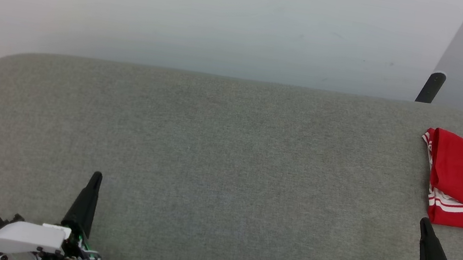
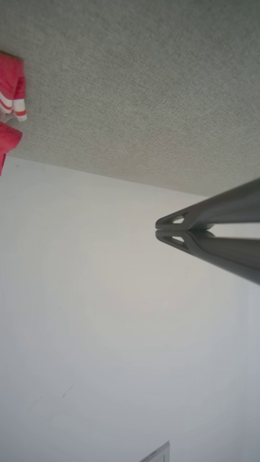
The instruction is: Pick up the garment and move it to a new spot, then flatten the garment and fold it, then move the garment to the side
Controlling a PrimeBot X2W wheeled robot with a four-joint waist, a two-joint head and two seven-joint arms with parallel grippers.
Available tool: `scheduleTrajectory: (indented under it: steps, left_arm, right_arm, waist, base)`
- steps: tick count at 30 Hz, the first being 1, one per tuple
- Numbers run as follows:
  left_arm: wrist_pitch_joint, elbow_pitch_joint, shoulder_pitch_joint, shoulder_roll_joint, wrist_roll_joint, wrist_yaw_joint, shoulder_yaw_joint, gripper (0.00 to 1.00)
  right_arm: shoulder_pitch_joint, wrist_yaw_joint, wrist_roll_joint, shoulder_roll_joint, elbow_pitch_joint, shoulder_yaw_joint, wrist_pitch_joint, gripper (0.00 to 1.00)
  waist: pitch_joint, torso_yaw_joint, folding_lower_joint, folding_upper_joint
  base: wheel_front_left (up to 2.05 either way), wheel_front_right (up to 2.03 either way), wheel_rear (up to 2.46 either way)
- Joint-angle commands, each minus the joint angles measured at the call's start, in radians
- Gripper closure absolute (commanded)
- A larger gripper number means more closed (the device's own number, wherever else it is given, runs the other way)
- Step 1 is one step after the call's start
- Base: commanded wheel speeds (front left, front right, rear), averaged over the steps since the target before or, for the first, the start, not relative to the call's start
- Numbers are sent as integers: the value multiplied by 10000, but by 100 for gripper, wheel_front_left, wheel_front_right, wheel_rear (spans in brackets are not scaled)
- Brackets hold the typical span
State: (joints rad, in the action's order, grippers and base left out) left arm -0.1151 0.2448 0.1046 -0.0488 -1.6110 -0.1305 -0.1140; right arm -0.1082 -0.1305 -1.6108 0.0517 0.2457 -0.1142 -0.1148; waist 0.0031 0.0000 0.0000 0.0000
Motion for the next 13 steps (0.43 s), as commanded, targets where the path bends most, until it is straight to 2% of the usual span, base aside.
scheduleTrajectory:
  steps: [1,13]
  left_arm:
    - [-11,3,100,-3,-38,-4,-14,100]
    - [-11,2,100,-4,-38,-4,-15,100]
  right_arm:
    - [-29,-4,-43,-34,-19,2,-14,100]
    - [-29,-4,-43,-34,-19,2,-13,100]
  waist:
    - [0,0,0,0]
    - [0,0,0,0]
  base:
    - [0,0,0]
    - [0,0,0]
